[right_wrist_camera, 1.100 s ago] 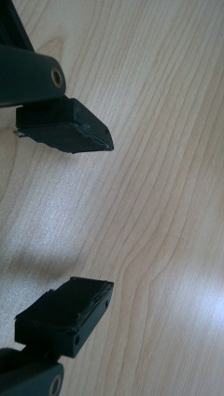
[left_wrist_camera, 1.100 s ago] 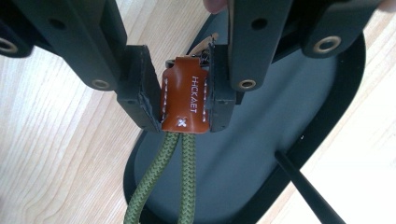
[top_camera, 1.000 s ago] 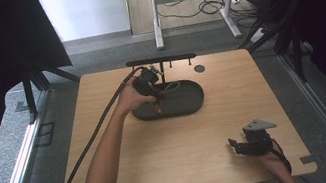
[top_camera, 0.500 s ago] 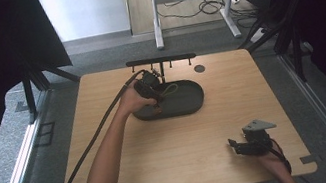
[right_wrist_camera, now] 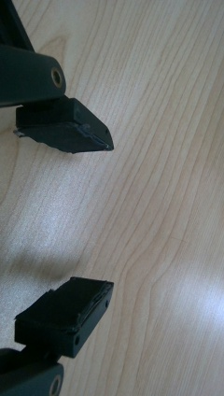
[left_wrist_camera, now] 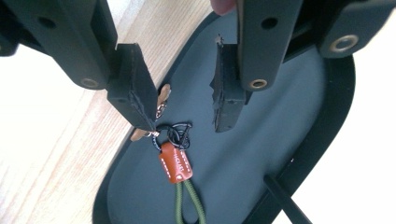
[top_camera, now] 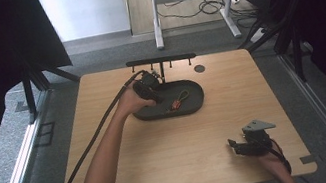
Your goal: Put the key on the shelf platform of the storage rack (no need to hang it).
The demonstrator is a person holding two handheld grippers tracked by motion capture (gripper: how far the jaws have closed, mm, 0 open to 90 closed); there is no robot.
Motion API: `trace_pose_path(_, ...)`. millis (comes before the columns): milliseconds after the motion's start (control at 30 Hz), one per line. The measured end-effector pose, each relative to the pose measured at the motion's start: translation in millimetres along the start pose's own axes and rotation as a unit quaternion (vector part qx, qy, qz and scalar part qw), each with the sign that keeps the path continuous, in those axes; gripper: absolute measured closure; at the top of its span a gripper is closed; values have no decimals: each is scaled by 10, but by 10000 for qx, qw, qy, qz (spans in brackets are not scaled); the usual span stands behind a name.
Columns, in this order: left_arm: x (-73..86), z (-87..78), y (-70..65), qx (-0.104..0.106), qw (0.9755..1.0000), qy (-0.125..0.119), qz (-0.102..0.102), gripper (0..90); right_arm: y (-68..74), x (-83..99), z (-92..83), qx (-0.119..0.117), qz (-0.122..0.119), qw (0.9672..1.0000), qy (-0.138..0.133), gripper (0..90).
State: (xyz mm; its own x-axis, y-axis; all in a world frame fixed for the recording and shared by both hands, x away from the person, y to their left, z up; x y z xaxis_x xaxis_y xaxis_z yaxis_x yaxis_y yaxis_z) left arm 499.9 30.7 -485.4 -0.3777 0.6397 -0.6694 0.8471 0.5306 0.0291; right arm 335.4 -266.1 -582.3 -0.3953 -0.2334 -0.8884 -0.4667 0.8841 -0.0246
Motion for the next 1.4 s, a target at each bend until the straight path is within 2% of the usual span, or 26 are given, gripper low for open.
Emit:
trace_pose_path(133,-28,-103,-26,6,9998,-198,-29,535,12,3,5,-8,-9,10000,11,278)
trace_pose_path(267,-44,-230,-69,56,9993,-359,39,494,21,-2,6,-21,-26,10000,-1,278)
trace_pose_path(367,-48,-332,-112,101,9987,-490,35,477,35,-23,-1,-86,41,9999,-53,278)
trace_pose_path(467,-36,-391,-146,106,9985,-524,87,464,37,-28,-5,-86,11,9999,-64,277)
trace_pose_path(567,-11,-517,-234,190,9972,-722,91,465,39,-34,-10,-80,22,9999,-81,277)
trace_pose_path(833,129,-674,-340,206,9960,-846,200,464,59,-32,0,-78,-24,9999,-60,277)
trace_pose_path(967,228,-717,-376,167,9963,-809,236,464,62,-29,0,-66,-45,10000,-49,277)
trace_pose_path(1300,483,-821,-456,133,9959,-868,204,463,75,-23,8,-65,-62,10000,-31,277)
trace_pose_path(1400,612,-859,-488,94,9961,-864,174,463,85,-19,12,-76,-79,9999,-10,277)
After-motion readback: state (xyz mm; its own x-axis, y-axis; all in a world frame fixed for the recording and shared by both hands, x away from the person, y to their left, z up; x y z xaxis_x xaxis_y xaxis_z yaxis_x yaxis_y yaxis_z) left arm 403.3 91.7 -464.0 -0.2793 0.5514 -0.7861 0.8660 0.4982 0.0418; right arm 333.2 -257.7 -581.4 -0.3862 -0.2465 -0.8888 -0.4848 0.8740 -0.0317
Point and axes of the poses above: each handheld gripper's, and its own axes: z roughly forward along the jaws, x roughly out of its underside, y roughly to its left, the point moved 7 cm from there along z, roughly forward along the jaws, and after that the axes turned 15 degrees about -y, right-handed, at the moved point
